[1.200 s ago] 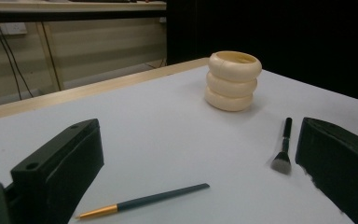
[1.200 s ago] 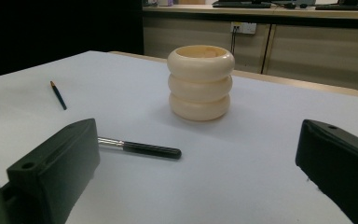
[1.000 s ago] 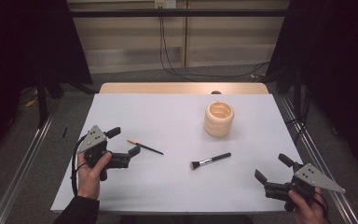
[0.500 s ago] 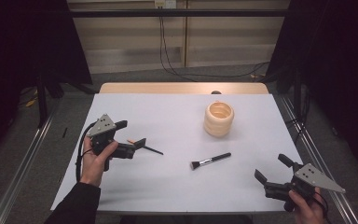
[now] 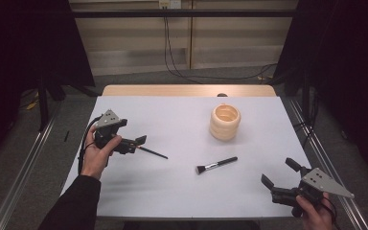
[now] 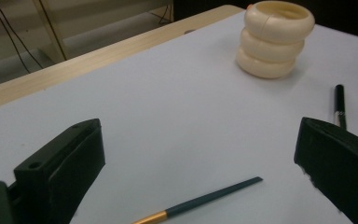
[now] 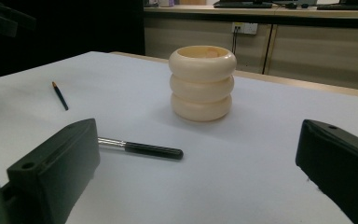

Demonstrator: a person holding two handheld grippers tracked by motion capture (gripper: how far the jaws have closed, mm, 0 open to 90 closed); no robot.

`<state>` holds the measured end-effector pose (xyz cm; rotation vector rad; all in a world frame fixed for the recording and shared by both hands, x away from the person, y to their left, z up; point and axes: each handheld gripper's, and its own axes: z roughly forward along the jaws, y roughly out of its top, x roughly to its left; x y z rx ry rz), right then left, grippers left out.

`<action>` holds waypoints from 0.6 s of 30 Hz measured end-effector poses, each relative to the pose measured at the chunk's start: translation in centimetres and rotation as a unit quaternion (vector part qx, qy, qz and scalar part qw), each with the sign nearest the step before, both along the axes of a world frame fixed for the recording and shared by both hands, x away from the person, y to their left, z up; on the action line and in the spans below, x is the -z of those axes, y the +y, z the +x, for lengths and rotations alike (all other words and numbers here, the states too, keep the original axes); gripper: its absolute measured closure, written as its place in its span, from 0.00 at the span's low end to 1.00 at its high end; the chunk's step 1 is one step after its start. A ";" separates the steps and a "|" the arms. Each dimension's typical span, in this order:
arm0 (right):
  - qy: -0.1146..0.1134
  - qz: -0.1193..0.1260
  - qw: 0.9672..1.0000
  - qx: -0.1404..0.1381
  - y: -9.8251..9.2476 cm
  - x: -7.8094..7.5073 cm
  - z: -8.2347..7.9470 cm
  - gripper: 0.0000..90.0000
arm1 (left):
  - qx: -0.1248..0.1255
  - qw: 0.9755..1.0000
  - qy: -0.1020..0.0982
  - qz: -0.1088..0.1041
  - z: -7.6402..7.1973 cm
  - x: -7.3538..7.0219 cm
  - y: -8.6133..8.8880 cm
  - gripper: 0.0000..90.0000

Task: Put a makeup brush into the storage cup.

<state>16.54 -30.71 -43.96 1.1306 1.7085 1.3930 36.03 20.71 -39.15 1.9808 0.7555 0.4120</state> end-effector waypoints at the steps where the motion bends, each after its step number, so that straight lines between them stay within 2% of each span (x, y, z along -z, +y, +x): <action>1: 0.001 0.000 1.000 0.001 0.0 0.0 0.0 0.00 | 0.003 1.000 0.004 0.001 0.3 -0.1 0.0 0.02; 3: 0.002 -0.001 1.000 0.000 0.0 0.0 0.0 0.00 | 0.007 1.000 0.009 0.018 0.6 -0.3 0.0 0.02; 6: 0.002 -0.001 1.000 0.000 0.0 0.0 0.0 0.00 | 0.015 0.999 0.026 0.035 1.3 -0.1 -0.2 0.02; 10: 0.001 -0.002 1.000 -0.001 0.0 0.0 0.0 0.00 | 0.030 0.996 0.045 0.070 1.9 0.2 -0.6 0.03; 13: 0.003 0.000 1.000 -0.003 0.0 0.0 0.0 0.00 | 0.047 0.993 0.060 0.094 2.2 0.3 -1.2 0.03; 14: 0.003 -0.001 1.000 -0.004 0.0 0.0 0.0 0.00 | 0.045 0.992 0.063 0.096 2.2 0.3 -1.5 0.03; 16: 0.003 -0.002 1.000 -0.005 0.0 0.0 0.0 0.00 | 0.059 0.988 0.073 0.121 2.5 0.2 -1.8 0.03; 18: 0.003 0.001 1.000 -0.003 0.1 0.0 0.0 0.00 | 0.064 0.985 0.083 0.135 2.7 0.3 -2.1 0.03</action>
